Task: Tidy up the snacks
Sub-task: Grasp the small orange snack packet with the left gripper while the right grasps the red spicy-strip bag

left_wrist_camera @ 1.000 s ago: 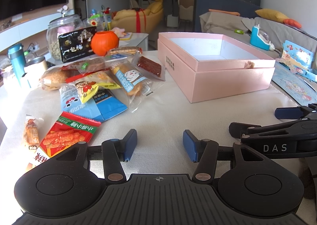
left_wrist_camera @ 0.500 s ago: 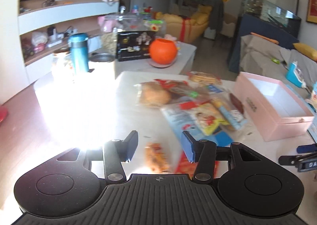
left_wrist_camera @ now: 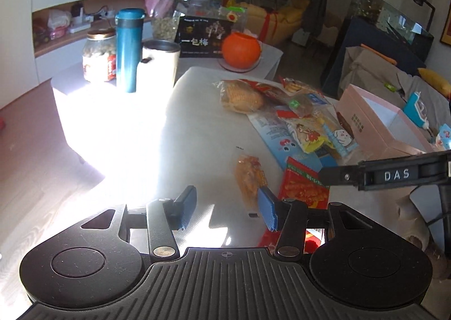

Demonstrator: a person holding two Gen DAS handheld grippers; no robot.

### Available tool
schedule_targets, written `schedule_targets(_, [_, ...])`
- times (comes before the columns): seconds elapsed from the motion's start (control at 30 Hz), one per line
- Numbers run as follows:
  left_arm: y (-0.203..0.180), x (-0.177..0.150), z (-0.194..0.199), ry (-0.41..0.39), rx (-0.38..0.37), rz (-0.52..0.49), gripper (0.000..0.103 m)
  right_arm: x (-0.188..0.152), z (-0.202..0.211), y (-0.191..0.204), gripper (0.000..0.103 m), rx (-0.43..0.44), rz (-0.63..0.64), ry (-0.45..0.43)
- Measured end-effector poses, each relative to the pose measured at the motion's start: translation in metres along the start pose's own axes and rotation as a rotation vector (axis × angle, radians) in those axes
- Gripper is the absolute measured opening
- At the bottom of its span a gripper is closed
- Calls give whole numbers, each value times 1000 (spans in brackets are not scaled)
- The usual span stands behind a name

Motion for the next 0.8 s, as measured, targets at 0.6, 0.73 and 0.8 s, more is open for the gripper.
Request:
schedule_targets(0.6, [-76, -32, 10, 141, -278, -27, 48, -35, 27, -15, 91, -92, 78, 21])
schedule_targets(0.73, [-36, -7, 3, 77, -110, 74, 48, -39, 23, 0, 91, -22, 21, 26])
schedule_targets(0.8, [-23, 3, -7, 97, -82, 139, 48, -43, 13, 17, 91, 6, 17, 32])
Point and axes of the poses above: each gripper's, at about its wrist camera, not at the fingertips, and z roughly against the way its jaws point, y to its left, x to its top, the point moved 10 cm from there along -z, roughly the way its jaws point, and after that the axes turned 15 degrees about x, right-handed, at the moved point
